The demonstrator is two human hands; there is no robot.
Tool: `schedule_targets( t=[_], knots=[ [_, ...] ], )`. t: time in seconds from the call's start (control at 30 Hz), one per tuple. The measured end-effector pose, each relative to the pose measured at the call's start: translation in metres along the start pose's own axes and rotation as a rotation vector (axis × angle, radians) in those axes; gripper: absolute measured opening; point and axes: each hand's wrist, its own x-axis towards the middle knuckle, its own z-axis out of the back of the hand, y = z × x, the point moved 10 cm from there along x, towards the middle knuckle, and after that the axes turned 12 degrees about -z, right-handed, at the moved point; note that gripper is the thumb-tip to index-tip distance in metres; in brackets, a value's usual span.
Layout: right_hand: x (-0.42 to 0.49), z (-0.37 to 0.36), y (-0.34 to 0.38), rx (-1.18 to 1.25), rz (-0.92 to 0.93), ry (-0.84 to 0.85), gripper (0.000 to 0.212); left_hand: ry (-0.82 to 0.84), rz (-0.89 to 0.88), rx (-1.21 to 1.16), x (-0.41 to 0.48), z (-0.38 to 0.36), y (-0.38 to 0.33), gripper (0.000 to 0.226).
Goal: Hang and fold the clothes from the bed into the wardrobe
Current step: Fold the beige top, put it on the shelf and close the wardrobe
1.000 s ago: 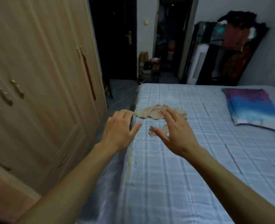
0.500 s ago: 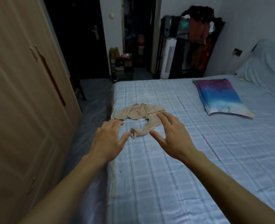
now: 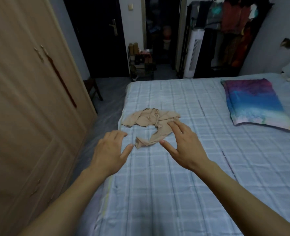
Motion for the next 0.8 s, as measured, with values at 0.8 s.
schedule_targets(
  t=[0.8],
  knots=[
    [0.168, -0.223, -0.064, -0.043, -0.055, 0.145, 0.052, 0.077, 0.033, -0.186, 0.116, -0.22, 0.141, 0.049]
  ],
)
